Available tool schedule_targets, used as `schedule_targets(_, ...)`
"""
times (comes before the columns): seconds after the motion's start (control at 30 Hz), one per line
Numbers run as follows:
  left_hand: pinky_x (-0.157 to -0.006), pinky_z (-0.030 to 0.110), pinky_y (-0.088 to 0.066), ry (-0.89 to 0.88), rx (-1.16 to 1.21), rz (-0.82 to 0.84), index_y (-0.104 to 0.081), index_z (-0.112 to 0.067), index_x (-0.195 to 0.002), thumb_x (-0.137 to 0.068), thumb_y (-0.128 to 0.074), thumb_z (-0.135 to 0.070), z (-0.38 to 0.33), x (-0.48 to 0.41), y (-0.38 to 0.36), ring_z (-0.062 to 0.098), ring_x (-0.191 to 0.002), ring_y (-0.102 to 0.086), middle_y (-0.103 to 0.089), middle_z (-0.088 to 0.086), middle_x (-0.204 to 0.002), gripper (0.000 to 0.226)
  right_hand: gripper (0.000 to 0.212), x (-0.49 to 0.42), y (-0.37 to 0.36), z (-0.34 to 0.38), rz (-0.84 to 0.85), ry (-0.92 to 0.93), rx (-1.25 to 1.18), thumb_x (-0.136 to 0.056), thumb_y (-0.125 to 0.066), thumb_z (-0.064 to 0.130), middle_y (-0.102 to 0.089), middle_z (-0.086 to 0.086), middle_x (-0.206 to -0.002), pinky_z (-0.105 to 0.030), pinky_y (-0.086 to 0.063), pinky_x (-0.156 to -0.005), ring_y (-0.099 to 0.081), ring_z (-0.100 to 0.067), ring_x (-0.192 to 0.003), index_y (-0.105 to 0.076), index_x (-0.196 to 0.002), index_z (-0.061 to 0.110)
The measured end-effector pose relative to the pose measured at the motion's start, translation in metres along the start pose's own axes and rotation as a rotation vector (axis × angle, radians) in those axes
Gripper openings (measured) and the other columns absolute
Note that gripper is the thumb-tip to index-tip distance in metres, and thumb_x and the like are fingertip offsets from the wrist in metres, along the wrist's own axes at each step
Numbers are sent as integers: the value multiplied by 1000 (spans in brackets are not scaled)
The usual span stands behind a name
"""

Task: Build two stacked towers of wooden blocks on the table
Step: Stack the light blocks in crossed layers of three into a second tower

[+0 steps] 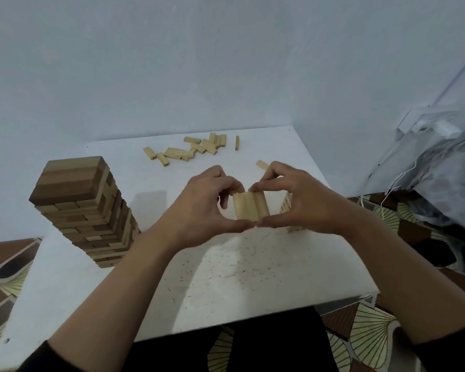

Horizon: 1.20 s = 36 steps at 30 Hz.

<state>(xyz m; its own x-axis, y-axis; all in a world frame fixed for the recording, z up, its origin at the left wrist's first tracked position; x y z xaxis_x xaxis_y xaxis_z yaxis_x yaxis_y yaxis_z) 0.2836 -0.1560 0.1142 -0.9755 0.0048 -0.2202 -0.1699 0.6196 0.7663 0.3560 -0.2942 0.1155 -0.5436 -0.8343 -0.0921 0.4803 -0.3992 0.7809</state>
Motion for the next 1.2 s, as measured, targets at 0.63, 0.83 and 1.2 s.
schedule_targets(0.63, -92, 40, -39, 32, -51, -15, -69, -33, -113, -68, -78, -68, -39, -81, -85, 7, -94, -47, -58, -14, -103, 58, 57, 29, 58, -107, 128, -221, 17, -79, -83, 38, -51, 20, -115, -22, -46, -91, -46, 3, -116, -61, -132, 33)
schedule_targets(0.83, -92, 36, -28, 86, -79, -17, -67, -37, -114, -67, -75, -73, -32, -83, -91, 5, -97, -45, -57, -16, -105, 60, 59, 23, 56, -111, 173, -202, 48, -82, -81, 36, -50, 18, -118, -14, -37, -82, -43, 2, -119, -59, -137, 29)
schedule_targets(1.2, -90, 36, -26, 130, -83, 1, -66, -38, -116, -68, -76, -72, -23, -80, -97, 7, -100, -46, -58, -17, -108, 60, 59, 20, 49, -116, 196, -196, 63, -82, -81, 36, -51, 19, -118, -13, -33, -79, -39, 6, -116, -59, -137, 29)
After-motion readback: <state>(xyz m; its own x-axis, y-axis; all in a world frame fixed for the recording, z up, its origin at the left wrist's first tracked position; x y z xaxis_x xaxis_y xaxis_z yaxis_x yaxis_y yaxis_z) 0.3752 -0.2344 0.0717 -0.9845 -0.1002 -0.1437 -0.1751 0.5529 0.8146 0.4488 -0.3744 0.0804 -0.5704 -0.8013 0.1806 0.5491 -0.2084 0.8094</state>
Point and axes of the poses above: each hand's wrist, its own x-axis away from the middle knuckle, its own y-axis out of the back of the hand, z = x × y, the point moved 8 cm from there along -x, towards the middle knuckle
